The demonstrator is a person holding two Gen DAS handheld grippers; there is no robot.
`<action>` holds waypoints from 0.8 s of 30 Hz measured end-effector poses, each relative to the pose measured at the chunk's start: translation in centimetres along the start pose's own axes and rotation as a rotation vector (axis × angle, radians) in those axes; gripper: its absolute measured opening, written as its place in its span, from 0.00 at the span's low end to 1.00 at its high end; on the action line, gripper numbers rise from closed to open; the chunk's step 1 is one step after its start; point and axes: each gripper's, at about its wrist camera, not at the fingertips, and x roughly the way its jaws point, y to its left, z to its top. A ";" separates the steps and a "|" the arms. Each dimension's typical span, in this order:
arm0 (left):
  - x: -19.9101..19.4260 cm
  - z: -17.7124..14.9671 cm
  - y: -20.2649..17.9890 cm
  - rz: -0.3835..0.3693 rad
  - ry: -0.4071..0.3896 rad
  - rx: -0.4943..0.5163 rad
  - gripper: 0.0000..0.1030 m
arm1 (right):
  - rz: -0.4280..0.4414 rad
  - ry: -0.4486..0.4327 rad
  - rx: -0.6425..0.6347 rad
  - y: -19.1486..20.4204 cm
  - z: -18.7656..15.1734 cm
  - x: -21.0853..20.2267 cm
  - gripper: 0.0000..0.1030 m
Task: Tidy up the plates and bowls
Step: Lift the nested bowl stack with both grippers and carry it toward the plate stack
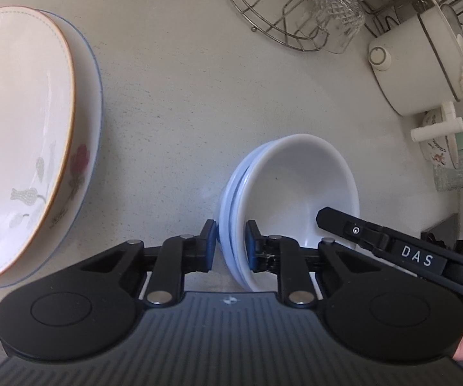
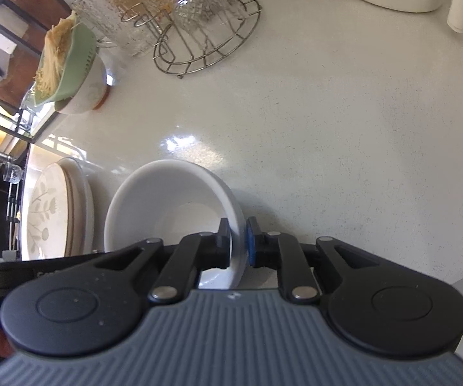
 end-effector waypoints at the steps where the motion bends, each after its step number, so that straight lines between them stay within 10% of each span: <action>1: -0.1 -0.1 0.0 0.001 -0.003 -0.002 0.21 | -0.002 0.009 0.000 0.0 -0.1 0.2 0.14; 24: -4.5 0.7 0.1 -0.024 -0.080 0.011 0.20 | 0.017 0.001 -0.015 2.1 0.4 -1.8 0.16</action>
